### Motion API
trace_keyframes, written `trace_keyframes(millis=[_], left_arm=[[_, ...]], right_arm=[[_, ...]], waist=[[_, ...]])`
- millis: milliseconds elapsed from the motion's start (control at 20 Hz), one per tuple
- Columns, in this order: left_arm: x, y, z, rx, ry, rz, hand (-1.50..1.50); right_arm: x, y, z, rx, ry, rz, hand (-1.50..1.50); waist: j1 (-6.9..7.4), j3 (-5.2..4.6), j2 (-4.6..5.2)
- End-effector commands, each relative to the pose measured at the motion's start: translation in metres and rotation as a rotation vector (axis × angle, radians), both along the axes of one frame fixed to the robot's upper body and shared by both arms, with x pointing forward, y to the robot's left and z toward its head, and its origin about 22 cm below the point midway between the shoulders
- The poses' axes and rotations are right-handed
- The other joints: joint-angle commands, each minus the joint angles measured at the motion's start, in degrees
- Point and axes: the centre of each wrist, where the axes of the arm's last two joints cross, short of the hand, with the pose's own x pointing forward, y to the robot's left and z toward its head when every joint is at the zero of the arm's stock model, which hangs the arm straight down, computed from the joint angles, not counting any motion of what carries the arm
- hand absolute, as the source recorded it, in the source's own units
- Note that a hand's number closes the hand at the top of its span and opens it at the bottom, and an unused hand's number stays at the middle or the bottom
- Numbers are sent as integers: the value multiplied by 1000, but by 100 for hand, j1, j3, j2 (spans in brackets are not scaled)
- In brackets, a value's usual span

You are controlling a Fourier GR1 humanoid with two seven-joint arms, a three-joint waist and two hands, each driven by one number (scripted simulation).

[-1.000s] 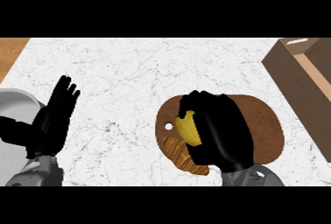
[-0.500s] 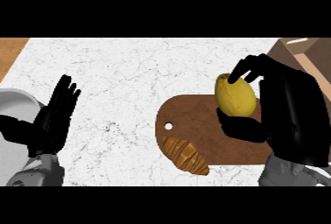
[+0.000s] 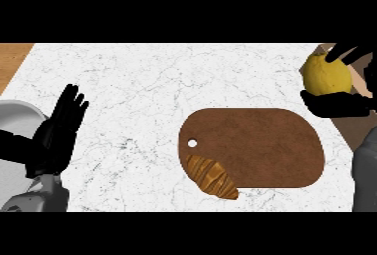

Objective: Pick the lemon from the cutting board and place it in the cardboard box

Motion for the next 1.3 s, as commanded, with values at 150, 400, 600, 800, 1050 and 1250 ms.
trace_keyframes(millis=[150, 400, 600, 800, 1050, 1250], left_arm=[[-1, 11, -5, -12, 1, 0, 0], [5, -9, -6, 2, 8, -6, 0], [11, 2, 4, 0, -16, 13, 0], [4, -8, -13, -11, -1, -17, 0], [9, -14, 0, -13, -6, -6, 0], [3, -13, -1, -8, -12, -33, 0]], right_arm=[[37, -70, -1, -123, -2, -146, 150], [67, -91, -29, -195, 25, -157, 150], [81, -124, -54, -199, 64, -163, 150], [81, -150, -70, -347, 327, -173, 150], [89, -181, -94, -254, 578, -176, -150], [94, -200, -110, -176, 400, -147, -150]], waist=[[43, -1, 17], [39, 0, 14], [42, 1, 16], [85, -3, 44], [97, 3, 34], [133, 9, 42]])
